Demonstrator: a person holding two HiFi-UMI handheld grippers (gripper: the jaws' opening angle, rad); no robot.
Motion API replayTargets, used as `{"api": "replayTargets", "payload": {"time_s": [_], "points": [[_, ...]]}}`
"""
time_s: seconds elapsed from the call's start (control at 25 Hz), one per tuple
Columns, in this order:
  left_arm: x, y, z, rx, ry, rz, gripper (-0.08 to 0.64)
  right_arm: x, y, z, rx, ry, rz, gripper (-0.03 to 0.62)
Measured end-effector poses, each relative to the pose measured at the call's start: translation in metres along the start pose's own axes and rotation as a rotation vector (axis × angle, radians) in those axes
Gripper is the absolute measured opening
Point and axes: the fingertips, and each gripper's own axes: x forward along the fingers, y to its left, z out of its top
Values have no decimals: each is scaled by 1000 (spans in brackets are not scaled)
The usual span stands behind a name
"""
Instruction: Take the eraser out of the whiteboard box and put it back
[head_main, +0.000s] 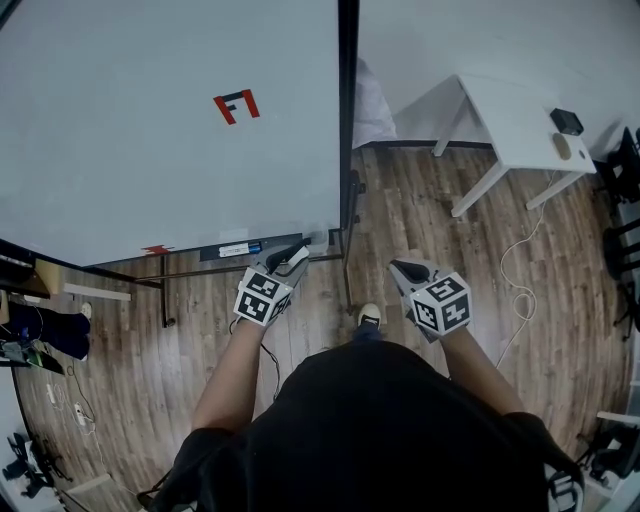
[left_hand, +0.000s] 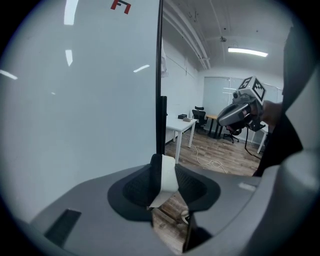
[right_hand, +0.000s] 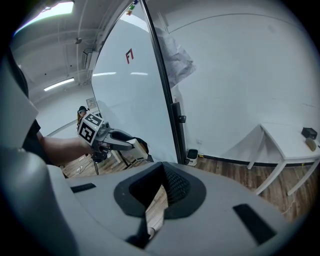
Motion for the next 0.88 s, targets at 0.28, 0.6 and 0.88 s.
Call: {"api": "replayTargets", "payload": {"time_s": [0.28,0.6,0.88], "points": [[-14,-4,-16,-16,5,5,153,-4,10,-7,-2,3,-7,-6],[-23,-10,-30,-18,12,-2,153,-10,19,-17,2,8,-21,-6],[-29,-9,-33,-16,10,8,153,-9,21,-21,3,12,-33,-6]]}}
